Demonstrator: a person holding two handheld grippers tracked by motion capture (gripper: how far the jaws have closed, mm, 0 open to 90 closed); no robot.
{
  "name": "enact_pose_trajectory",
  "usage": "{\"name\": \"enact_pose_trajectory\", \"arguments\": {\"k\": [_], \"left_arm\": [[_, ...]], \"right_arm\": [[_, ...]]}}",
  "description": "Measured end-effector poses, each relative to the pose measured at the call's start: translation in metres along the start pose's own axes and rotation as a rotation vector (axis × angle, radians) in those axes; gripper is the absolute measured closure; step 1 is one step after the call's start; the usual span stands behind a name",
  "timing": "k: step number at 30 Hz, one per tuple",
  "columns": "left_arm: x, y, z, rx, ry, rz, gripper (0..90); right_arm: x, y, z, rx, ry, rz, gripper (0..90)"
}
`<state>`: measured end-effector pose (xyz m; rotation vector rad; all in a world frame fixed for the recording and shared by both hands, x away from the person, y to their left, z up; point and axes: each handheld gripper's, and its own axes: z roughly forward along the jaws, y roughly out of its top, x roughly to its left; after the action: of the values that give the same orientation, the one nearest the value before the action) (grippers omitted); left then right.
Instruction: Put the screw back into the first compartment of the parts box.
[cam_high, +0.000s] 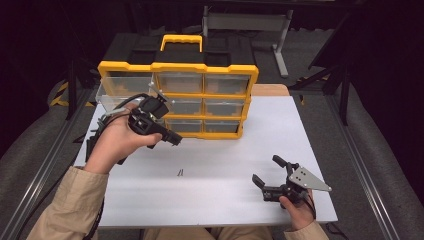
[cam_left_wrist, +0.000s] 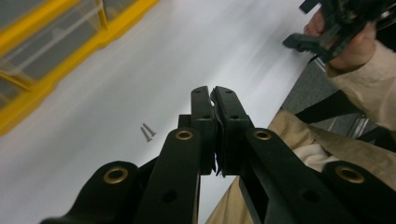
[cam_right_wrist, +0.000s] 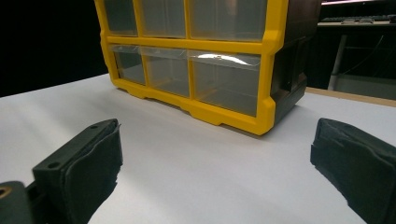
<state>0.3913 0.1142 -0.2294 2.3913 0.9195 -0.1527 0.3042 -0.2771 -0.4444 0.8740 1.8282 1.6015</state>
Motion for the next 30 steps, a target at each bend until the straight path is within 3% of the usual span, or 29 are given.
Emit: {"name": "enact_pose_trajectory", "arguments": {"k": [10, 16, 25, 28, 29, 30], "left_arm": [[-0.007, 0.032, -0.057, -0.041, 0.052, -0.002, 87.9], [-0.002, 0.043, -0.088, -0.079, 0.13, -0.019, 87.9], [0.024, 0.04, -0.111, -0.088, 0.228, -0.079, 87.9], [0.041, 0.033, -0.12, -0.118, 0.243, -0.115, 87.9], [0.041, 0.033, -0.12, -0.118, 0.243, -0.115, 87.9], [0.047, 0.031, -0.12, -0.115, 0.271, -0.125, 87.9]], "right_arm": [[0.0, 0.0, 0.0, -0.001, -0.001, -0.002, 2.6], [0.0, 0.001, 0.0, -0.001, 0.0, -0.001, 2.5], [-0.001, 0.001, 0.0, -0.005, -0.001, 0.008, 2.6], [-0.001, 0.001, 0.0, -0.005, -0.003, 0.004, 2.6], [-0.001, 0.001, 0.0, -0.005, -0.003, 0.004, 2.6], [-0.001, 0.001, 0.0, -0.005, -0.002, 0.004, 2.6]]}}
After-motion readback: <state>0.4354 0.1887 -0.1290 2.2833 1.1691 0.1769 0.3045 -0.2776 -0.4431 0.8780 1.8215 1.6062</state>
